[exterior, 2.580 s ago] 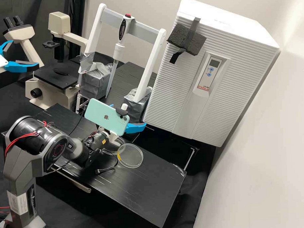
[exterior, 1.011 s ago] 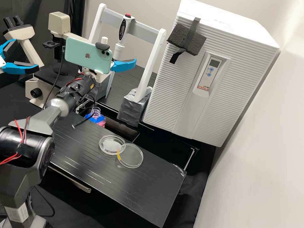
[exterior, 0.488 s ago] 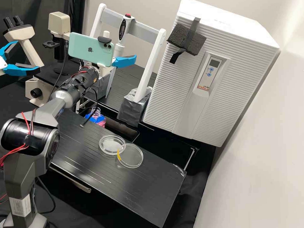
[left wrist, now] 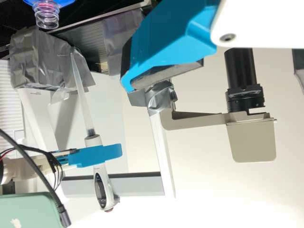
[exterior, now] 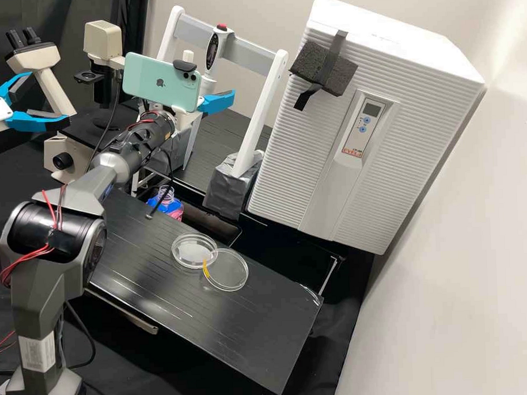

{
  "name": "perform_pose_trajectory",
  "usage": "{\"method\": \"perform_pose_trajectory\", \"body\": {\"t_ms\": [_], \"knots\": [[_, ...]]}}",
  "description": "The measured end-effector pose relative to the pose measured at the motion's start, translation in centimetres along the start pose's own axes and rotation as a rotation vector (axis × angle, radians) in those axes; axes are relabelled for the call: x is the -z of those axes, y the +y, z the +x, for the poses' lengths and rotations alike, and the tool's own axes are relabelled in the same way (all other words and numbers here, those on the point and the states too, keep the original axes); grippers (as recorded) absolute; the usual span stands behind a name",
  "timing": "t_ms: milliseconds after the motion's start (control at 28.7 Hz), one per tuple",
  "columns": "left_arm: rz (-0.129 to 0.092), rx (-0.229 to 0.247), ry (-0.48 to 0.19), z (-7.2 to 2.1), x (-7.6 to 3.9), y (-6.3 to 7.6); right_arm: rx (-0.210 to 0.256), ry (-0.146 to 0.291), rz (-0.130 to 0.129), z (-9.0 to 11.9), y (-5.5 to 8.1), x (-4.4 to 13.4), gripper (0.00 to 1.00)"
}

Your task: Use the pipette

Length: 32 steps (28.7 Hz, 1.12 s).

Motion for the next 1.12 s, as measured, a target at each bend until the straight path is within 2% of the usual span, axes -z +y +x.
{"method": "perform_pose_trajectory", "body": {"t_ms": [139, 244, 697, 837, 1116], "knots": [[-0.001, 0.005, 0.001, 0.04, 0.04, -0.15, 0.009, -0.009, 0.004, 0.3, 0.04, -0.15, 0.0], [-0.002, 0.014, 0.003, 0.11, 0.09, -0.38, 0.008, -0.025, 0.02, 0.55, 0.15, -0.5, 0.0], [-0.003, 0.018, 0.005, 0.14, 0.17, -0.51, 0.001, -0.027, 0.027, 0.7, 0.32, -0.54, 0.0], [-0.003, 0.018, 0.005, 0.14, 0.17, -0.51, 0.0, -0.026, 0.012, 0.72, 0.37, -0.49, 0.0], [0.0, 0.016, 0.015, 0.12, 0.41, -0.46, 0.003, -0.025, 0.009, 0.7, 0.3, -0.43, 0.0]]}}
